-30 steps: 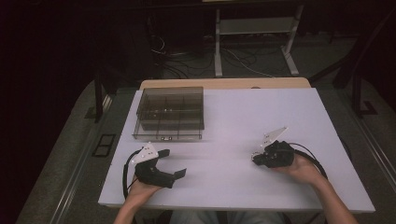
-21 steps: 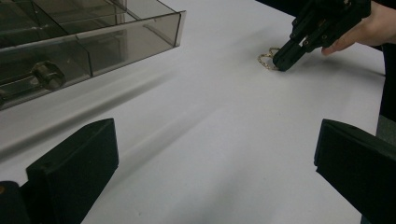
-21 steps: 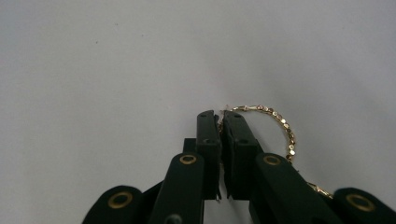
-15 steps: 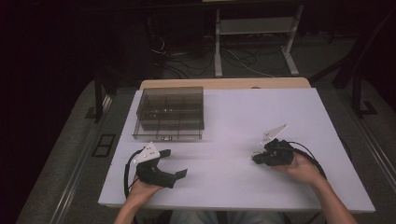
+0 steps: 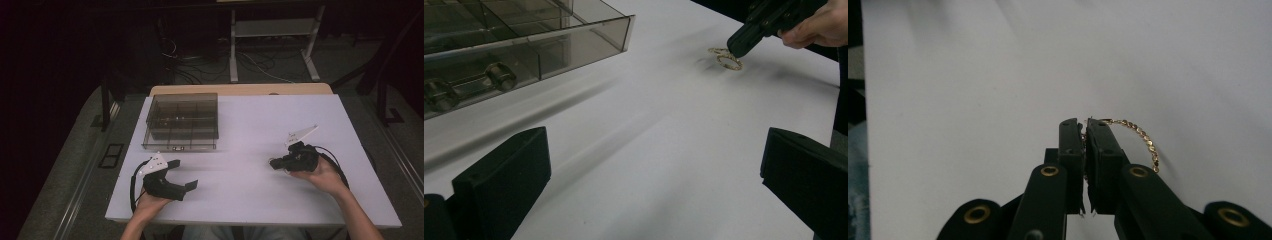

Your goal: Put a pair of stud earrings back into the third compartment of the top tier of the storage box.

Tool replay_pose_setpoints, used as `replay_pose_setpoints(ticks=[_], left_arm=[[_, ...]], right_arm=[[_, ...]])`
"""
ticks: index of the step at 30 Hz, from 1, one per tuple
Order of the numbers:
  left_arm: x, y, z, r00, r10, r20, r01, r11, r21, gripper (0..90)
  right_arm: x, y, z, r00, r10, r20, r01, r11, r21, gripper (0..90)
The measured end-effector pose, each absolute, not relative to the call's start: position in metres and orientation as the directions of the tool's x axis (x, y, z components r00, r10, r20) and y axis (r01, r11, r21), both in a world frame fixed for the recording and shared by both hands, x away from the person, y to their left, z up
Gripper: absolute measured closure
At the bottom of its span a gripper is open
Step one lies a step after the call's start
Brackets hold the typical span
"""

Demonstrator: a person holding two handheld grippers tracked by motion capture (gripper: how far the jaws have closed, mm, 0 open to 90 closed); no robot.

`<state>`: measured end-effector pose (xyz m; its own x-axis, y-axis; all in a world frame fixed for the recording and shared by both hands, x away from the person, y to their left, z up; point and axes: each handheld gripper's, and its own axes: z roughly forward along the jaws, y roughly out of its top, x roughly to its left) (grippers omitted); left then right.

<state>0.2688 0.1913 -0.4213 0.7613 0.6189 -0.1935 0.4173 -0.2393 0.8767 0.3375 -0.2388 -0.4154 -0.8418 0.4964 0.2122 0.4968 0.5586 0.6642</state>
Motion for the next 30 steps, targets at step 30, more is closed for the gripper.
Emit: replay_pose_setpoints(ticks=[30], left_arm=[[0.266,0.196,-0.423,0.746,0.635,-0.2,0.421,-0.216,0.881,0.0]], right_arm=[[0.347,-0.213,-0.339,-0.877,0.434,0.204,0.429,0.518,0.74,84.9]])
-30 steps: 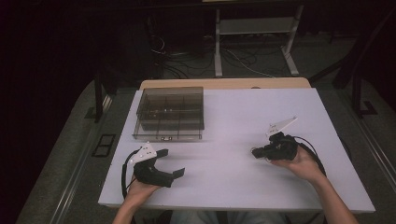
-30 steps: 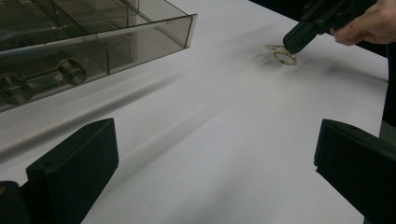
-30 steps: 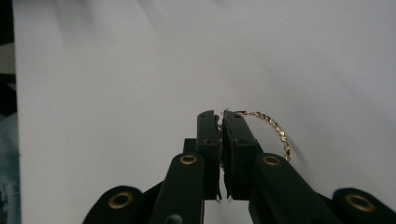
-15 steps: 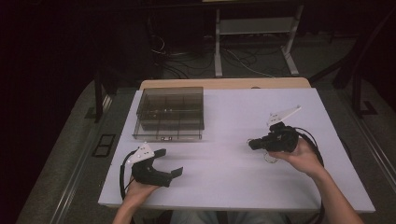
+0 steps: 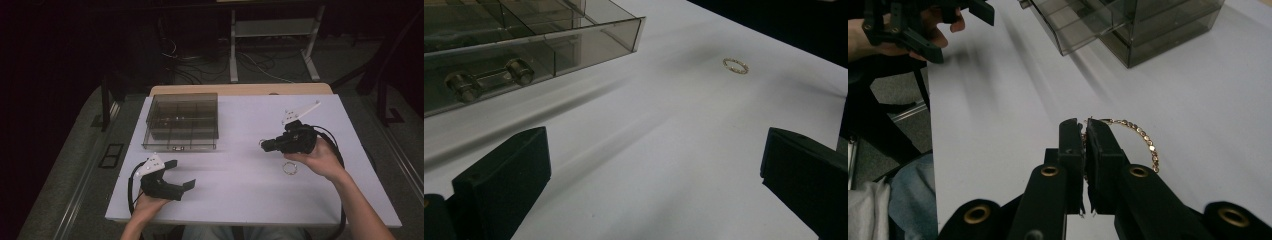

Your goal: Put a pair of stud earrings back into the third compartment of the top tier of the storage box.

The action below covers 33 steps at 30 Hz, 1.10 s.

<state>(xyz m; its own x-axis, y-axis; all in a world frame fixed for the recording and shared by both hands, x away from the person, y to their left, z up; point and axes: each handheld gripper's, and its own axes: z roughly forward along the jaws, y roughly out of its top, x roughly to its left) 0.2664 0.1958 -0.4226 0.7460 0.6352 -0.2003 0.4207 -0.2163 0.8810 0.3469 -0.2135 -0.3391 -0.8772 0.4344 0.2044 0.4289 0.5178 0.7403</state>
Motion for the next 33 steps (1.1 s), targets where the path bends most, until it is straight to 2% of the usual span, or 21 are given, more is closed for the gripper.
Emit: replay_pose_setpoints(ticks=[23,33], left_arm=[[0.269,0.192,-0.423,0.773,0.602,-0.2,0.403,-0.223,0.888,0.0],[0.268,0.19,-0.423,0.788,0.579,-0.208,0.392,-0.213,0.895,0.0]], right_arm=[[0.362,-0.176,-0.309,-0.898,0.398,0.191,0.395,0.533,0.748,84.9],[0.37,-0.153,-0.291,-0.92,0.358,0.161,0.349,0.557,0.754,84.9]])
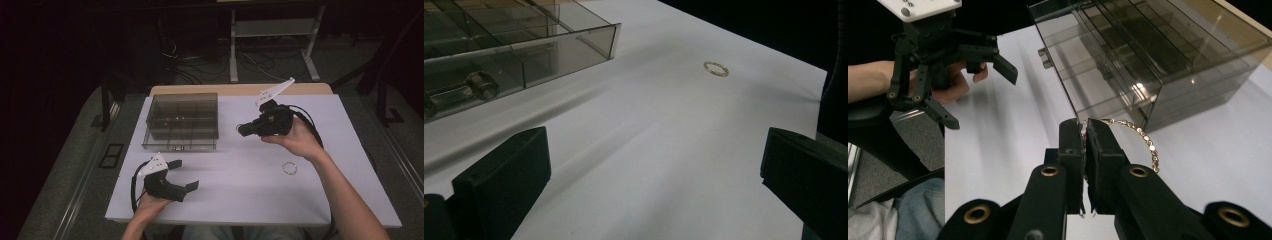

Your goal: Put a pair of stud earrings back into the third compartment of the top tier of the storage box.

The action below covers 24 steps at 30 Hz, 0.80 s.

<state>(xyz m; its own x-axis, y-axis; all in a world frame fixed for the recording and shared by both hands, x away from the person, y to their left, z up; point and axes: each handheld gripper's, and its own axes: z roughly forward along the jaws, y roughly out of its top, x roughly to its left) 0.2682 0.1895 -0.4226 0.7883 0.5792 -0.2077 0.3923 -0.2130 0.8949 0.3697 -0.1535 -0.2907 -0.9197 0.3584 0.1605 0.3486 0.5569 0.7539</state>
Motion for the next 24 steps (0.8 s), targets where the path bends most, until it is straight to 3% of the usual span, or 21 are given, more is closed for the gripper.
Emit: replay_pose_setpoints(ticks=[24], left_arm=[[0.268,0.19,-0.422,0.785,0.585,-0.206,0.393,-0.211,0.895,0.0]], right_arm=[[0.39,-0.106,-0.272,-0.946,0.3,0.121,0.286,0.6,0.748,84.8]])
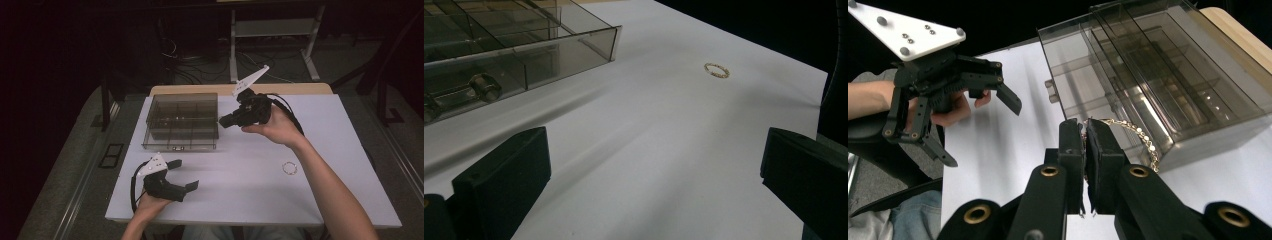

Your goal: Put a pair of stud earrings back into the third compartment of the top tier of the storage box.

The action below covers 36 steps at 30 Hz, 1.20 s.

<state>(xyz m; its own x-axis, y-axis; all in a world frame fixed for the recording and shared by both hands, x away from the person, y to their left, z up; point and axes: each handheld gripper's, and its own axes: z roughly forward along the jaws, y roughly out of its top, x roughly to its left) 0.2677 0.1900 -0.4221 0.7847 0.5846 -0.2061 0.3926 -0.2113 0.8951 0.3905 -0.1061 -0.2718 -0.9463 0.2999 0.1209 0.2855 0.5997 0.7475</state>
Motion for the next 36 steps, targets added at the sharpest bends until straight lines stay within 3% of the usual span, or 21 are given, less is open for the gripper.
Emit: replay_pose_setpoints(ticks=[36], left_arm=[[0.267,0.19,-0.422,0.789,0.579,-0.204,0.393,-0.221,0.893,0.0]], right_arm=[[0.417,-0.049,-0.31,-0.95,0.282,0.136,0.294,0.658,0.693,84.8]])
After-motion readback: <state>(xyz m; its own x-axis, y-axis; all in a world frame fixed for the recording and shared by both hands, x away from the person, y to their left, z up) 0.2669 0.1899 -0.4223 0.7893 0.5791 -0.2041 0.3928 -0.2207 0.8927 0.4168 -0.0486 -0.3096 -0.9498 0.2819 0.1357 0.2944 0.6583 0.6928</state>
